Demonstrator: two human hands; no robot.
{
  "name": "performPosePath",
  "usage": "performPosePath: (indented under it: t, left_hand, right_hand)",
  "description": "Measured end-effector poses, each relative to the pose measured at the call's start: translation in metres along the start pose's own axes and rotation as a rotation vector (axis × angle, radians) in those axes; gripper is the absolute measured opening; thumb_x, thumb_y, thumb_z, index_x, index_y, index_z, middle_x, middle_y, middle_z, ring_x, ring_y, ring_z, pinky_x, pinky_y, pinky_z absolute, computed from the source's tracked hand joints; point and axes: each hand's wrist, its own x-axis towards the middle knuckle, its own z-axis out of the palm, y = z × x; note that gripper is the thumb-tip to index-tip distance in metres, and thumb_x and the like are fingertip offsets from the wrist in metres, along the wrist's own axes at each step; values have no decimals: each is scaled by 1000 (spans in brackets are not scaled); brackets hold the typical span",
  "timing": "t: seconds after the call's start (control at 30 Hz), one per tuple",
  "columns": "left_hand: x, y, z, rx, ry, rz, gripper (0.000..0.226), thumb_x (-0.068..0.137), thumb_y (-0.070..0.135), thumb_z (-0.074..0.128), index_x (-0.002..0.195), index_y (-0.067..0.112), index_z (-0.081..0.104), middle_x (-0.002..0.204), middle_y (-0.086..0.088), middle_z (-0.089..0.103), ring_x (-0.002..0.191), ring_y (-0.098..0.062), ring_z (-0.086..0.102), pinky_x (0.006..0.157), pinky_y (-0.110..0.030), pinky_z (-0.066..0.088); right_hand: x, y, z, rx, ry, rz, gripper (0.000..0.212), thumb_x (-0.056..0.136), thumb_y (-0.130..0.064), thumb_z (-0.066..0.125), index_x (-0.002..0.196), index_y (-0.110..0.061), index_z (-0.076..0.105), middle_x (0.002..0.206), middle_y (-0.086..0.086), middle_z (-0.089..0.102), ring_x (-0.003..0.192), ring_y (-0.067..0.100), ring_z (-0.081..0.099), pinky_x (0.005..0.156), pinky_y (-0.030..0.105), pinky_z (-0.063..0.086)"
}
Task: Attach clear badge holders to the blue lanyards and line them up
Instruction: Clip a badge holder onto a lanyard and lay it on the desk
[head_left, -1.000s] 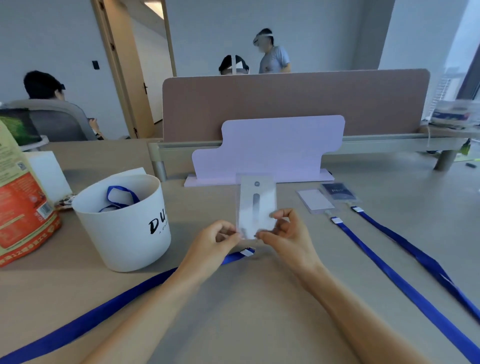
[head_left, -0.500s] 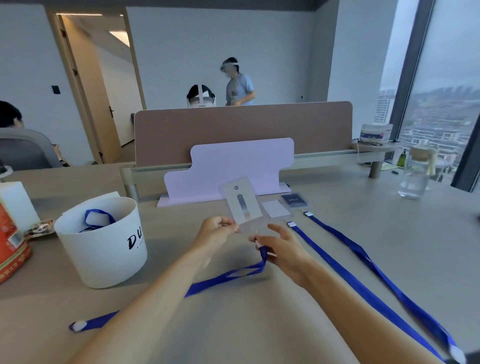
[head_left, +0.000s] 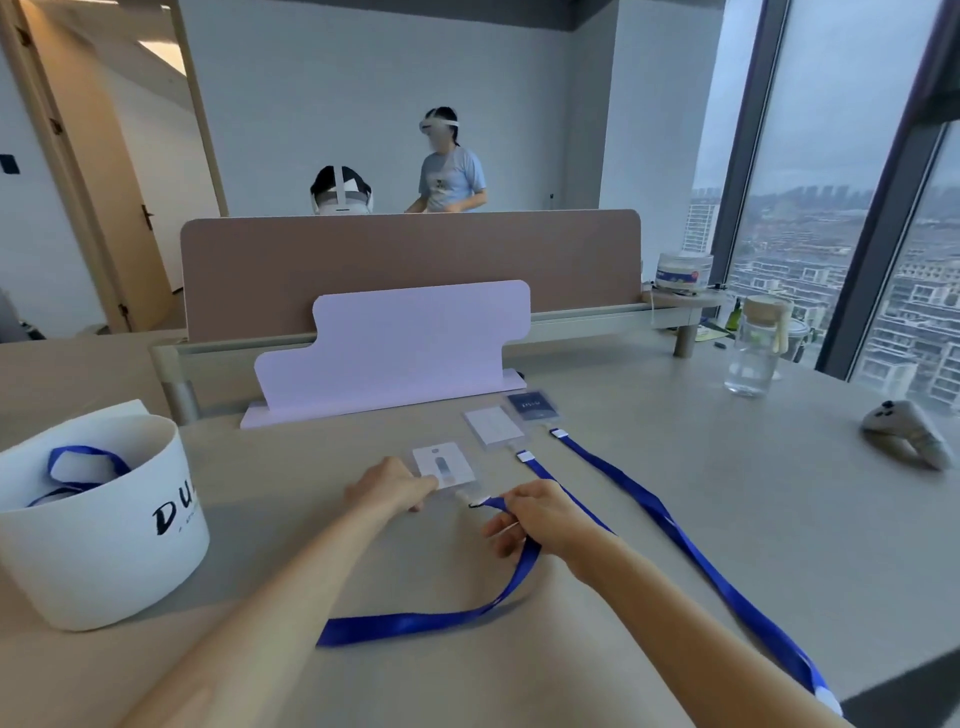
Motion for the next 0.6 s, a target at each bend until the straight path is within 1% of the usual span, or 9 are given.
performPosePath:
  t: [0.07,0.1,0.17,0.2,0.27,0.33,0.37,0.5,0.6]
  left_hand:
    - [7,2,1,140,10,16,27,73,42,55,75,19,69,84,3,74,89,-20,66,84,-28,45]
    - [10,4,2,214,52,53,31,73,43,54,83,16,69,88,-1,74,89,-23,66,80,-28,44]
    - [17,6,6,326,203,216,28,79,34,53,92,13,66,99,-8,70,95,-28,64,75,-30,42]
    - [22,7,10,326,244,317,24,83,28,51,96,15,65,107,-8,67,101,-28,60,79,-32,43]
    - [32,12,19,268,188,478,29,92,19,45,114,19,63,126,-6,57,117,-26,50,94,-33,41]
    - [43,17,25,283,82,565,39,98,16,39,133,22,54,143,-3,45,131,-25,40,106,-34,34]
    - [48,20,28,319,43,591,42,99,14,36,138,24,48,149,-2,40,135,-24,36,110,-34,30]
    - [67,26,34,421,-34,628,48,101,12,29,145,29,38,155,-1,33,142,-20,27,112,-30,24]
    - [85,27,34,471,-47,642,50,102,12,28,147,31,34,156,0,31,143,-18,25,112,-30,22]
  right_hand:
    - [5,-1,-1,-14,11,-6,26,103,-17,35,113,-7,57,88,5,73,68,17,67,78,32,59]
    - [7,-1,-1,-7,19,-9,25,103,-17,36,111,-8,58,87,4,73,67,15,67,75,29,60]
    - [14,-1,-2,4,29,-11,23,102,-16,36,102,-12,59,86,4,73,66,15,68,70,27,60]
    - [17,-1,-3,9,31,-9,23,102,-16,36,97,-13,59,86,4,73,67,16,68,69,27,60]
    - [23,-1,-5,36,34,-11,24,102,-14,36,92,-14,58,87,6,73,67,18,67,64,28,59]
    - [27,-1,-6,74,36,-10,23,102,-13,36,94,-12,58,87,8,71,63,19,64,55,28,57]
    - [29,-1,-8,91,36,-4,23,102,-13,36,94,-11,58,85,8,70,60,19,63,51,27,56]
    - [38,3,-15,173,25,11,25,101,-11,36,91,-10,58,76,10,66,50,18,58,48,27,54]
    - [47,2,-17,185,17,14,27,100,-9,35,89,-9,59,72,12,65,48,20,57,51,28,56]
